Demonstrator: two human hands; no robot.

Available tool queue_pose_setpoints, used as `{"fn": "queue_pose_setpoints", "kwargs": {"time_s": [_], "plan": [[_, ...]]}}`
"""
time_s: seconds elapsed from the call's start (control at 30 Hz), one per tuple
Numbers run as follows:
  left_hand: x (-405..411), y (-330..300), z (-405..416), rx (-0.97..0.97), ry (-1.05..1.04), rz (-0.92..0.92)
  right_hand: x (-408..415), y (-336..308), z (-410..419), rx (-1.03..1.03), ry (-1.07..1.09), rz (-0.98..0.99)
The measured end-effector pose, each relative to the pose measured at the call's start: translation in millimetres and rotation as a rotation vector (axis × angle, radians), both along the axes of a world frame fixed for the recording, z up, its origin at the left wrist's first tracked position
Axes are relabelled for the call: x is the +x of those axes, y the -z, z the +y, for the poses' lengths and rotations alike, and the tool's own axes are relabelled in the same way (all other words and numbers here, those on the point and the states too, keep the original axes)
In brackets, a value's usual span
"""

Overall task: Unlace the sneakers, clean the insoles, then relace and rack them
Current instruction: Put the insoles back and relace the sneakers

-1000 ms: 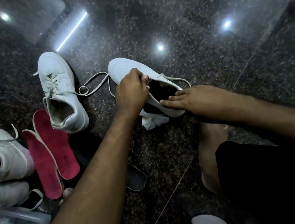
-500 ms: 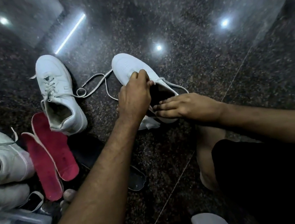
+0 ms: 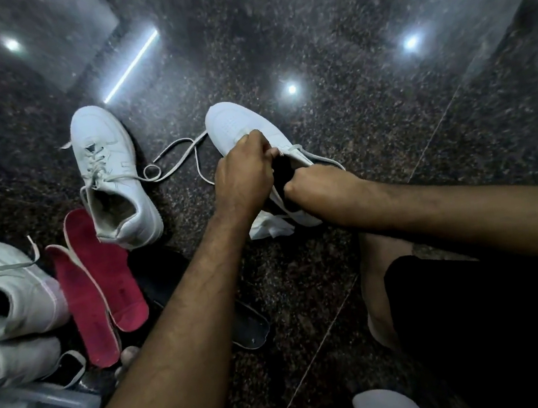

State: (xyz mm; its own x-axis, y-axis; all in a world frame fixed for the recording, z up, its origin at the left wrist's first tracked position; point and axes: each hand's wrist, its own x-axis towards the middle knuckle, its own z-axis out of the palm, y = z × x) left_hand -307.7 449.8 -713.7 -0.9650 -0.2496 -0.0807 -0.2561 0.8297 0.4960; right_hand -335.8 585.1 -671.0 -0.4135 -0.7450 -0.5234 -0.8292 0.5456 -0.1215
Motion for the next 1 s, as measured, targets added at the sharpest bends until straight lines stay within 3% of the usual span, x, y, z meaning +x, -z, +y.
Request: {"fn": "queue_pose_setpoints", "kwargs": {"time_s": [0.17,0.27,0.33,0.4,0.53,0.67,0.8,0.83,1.0], "plan": [[1.0,1.4,-2.3,0.023,-0.011,-0.015,-2.6,1.6,-0.2,0.056,-0.082,0.017],[3.1,5.7,0.8,0.006,0.019,-0.019,-10.1,-5.2,11.6,0.175,-0.302,-0.198],[4.5,6.6,4.8,0.009,0.023,-0.009,-20.5,-12.4,16.2,0.131,-0.228,-0.398],[5.0,5.3,7.4,0.024,0.018,0.000,-30.2,-5.7,12.1,0.084,-0.019,-0.472],[6.9,-6.4,10.5,-0.007,0.067,0.033,-8.1,25.5,-15.5,0.150,0.046,-0.274],[11.5,-15.6,12.5,-0.052,0.087,0.025,9.1,52.4,-2.2,-0.043,0.145,-0.114],[21.4,-19.1,18.7,-0.031,0.092,-0.020,13.2,63.2,5.3,-0.211,0.050,-0.026],[24.3,-17.9,17.3,-0.024,0.078,-0.032,11.4,54.6,-0.2,-0.153,0.031,-0.083],[33.9,-9.0,5.2,0.046,-0.027,-0.079,2.2,48.4,-5.9,-0.088,-0.073,0.120]]}}
